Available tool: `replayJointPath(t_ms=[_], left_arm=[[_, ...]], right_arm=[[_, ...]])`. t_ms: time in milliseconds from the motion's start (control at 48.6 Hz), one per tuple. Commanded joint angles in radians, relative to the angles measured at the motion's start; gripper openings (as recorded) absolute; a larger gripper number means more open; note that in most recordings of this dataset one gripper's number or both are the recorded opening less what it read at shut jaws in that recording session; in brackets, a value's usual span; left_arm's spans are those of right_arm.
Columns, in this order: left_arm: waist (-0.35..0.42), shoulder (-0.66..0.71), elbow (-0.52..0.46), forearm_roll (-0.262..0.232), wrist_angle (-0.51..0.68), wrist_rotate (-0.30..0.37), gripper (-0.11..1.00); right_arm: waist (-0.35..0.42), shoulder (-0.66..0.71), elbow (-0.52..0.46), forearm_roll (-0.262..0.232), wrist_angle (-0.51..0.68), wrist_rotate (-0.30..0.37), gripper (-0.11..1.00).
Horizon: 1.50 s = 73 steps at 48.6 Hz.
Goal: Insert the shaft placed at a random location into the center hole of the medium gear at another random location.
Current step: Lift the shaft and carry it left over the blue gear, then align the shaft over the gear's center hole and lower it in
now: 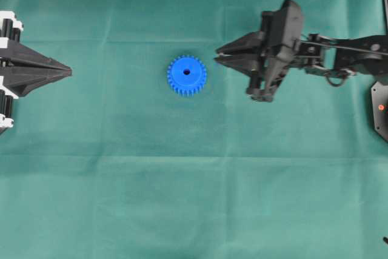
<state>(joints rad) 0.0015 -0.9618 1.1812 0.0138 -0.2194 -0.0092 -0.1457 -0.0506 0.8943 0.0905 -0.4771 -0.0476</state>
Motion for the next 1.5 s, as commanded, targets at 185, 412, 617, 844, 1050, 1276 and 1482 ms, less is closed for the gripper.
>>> replayJointPath(t_ms=[185,412,617,844,1050,1276,1482], left_arm=[[0.000,0.009,-0.011,0.003,-0.006,0.000,0.00],[0.000,0.008,-0.011,0.003,-0.005,0.000,0.00],[0.000,0.009,-0.011,0.003,-0.003,-0.002,0.00],[0.002,0.009,-0.011,0.002,-0.003,-0.002,0.00],[0.000,0.009,-0.012,0.003,-0.003,-0.002,0.00],[0.000,0.009,-0.012,0.003,-0.003,0.000,0.00],[0.002,0.009,-0.012,0.003,-0.003,-0.002,0.00]], right_arm=[[0.041,0.077,-0.158,0.002,0.018,-0.003,0.14],[0.051,0.117,-0.212,-0.002,0.038,-0.008,0.14],[0.044,0.120,-0.204,-0.002,0.037,-0.011,0.14],[0.040,0.120,-0.202,-0.002,0.038,-0.015,0.14],[0.038,0.120,-0.202,-0.002,0.038,-0.018,0.14],[0.032,0.121,-0.202,-0.002,0.038,-0.020,0.14],[0.025,0.124,-0.201,-0.002,0.038,-0.021,0.14]])
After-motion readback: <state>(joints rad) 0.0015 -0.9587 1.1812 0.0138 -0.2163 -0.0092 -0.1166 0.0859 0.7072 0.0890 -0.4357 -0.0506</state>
